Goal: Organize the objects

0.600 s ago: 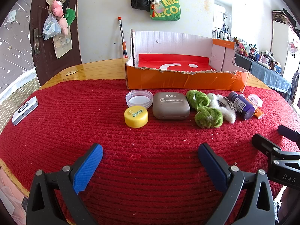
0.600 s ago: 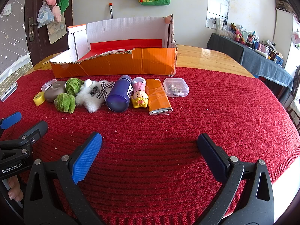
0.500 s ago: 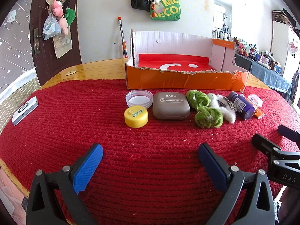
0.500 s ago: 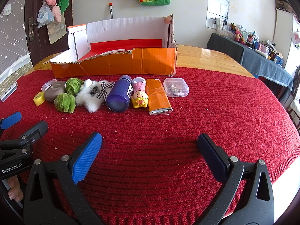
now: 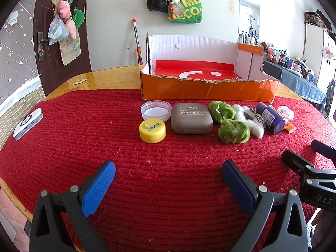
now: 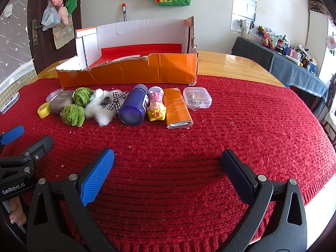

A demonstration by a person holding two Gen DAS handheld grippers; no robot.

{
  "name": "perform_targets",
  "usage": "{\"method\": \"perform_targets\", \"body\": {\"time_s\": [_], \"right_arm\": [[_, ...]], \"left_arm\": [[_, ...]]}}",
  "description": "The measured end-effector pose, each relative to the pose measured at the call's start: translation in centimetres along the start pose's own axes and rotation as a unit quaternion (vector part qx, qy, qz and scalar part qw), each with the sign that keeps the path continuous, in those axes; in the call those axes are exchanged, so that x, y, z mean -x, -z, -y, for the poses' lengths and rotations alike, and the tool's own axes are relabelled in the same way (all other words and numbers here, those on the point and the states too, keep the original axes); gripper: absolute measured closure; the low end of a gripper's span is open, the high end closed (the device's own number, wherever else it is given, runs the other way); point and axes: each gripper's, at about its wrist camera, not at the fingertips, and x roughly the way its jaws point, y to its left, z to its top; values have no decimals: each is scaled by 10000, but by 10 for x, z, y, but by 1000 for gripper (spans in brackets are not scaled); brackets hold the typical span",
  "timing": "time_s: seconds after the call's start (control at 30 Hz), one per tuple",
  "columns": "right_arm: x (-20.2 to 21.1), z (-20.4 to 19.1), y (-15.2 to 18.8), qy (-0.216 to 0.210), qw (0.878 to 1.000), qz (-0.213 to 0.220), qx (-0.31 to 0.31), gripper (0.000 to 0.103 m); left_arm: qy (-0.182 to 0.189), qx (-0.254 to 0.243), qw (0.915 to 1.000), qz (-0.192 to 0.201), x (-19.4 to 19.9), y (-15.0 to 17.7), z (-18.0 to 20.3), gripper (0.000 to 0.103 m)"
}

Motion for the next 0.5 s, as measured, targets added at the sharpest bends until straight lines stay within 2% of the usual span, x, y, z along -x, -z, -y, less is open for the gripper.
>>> {"method": "perform_targets", "body": {"time_s": [0.5], "right_arm": [[1,-1,0,-11,10000,1,3,0]], "left_arm": [[2,-1,10000,-1,0,0,0,0]]}}
